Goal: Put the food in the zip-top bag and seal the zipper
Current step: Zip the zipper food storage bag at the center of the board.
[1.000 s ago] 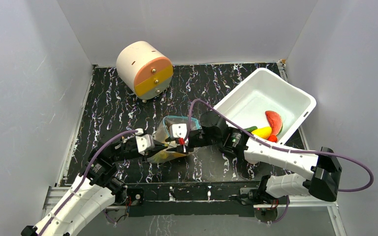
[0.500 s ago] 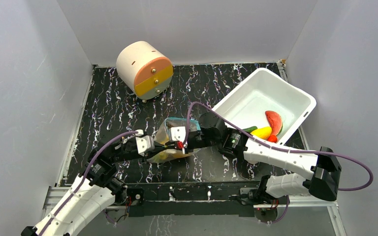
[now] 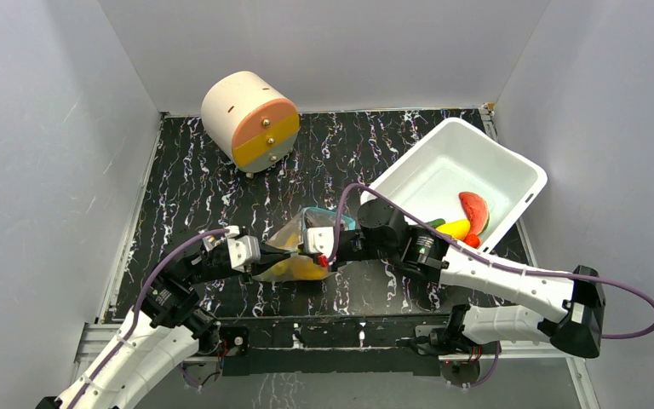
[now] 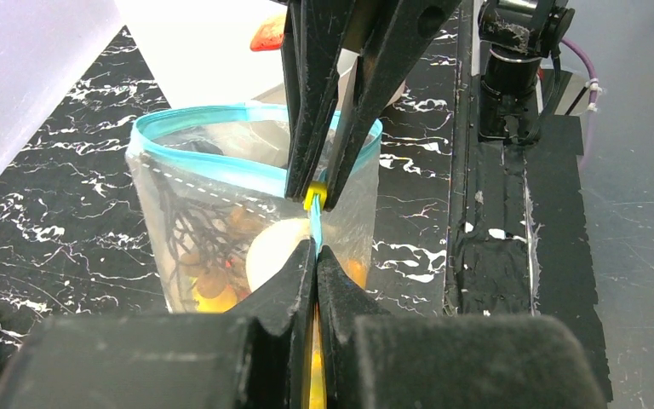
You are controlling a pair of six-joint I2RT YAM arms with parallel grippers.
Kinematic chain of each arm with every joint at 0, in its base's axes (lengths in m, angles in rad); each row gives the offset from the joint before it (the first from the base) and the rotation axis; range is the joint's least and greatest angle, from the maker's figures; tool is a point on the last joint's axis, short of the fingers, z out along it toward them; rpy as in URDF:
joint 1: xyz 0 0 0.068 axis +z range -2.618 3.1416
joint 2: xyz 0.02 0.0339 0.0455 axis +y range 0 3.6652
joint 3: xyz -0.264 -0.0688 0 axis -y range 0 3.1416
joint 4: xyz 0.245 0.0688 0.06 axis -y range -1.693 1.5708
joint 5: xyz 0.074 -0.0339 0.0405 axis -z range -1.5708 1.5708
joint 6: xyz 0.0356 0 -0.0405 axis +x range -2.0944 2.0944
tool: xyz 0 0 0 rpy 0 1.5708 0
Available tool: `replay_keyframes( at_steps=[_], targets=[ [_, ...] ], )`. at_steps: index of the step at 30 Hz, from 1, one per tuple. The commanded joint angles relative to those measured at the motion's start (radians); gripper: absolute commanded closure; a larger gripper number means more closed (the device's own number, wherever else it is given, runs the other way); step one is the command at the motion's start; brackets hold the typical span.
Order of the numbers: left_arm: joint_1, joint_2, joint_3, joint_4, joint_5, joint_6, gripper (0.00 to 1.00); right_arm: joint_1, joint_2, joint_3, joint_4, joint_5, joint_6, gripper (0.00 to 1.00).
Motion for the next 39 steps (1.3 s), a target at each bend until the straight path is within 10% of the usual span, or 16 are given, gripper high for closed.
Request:
replay_keyframes(
  at_steps=[1,11,15,21,28,39],
  targets=[
    [0.003,-0.039,0.033,0.022,-0.011,-0.012,1.0,-0.021,-0.06,0.023,-0.113,0.137,-0.04,1.0],
    [0.003,-0.005,0.048,0.037,-0.044,-0.019,1.0,-0.026,-0.043,0.075,-0.137,0.029,-0.023,1.0],
    [0.003,0.045,0.072,-0.007,0.016,0.014,0.72,-0.025,-0.007,0.093,-0.089,-0.035,0.022,1.0],
    [0.002,0.096,0.097,-0.047,0.057,0.046,0.61,-0.025,0.046,0.114,-0.074,-0.071,0.05,1.0],
    [0.002,0.132,0.096,-0.005,0.046,0.031,1.0,-0.026,0.042,0.099,-0.043,-0.09,0.08,1.0],
    [0.003,0.068,0.124,-0.019,-0.059,-0.031,1.0,-0.027,-0.034,0.057,-0.168,0.065,0.031,1.0]
  ],
)
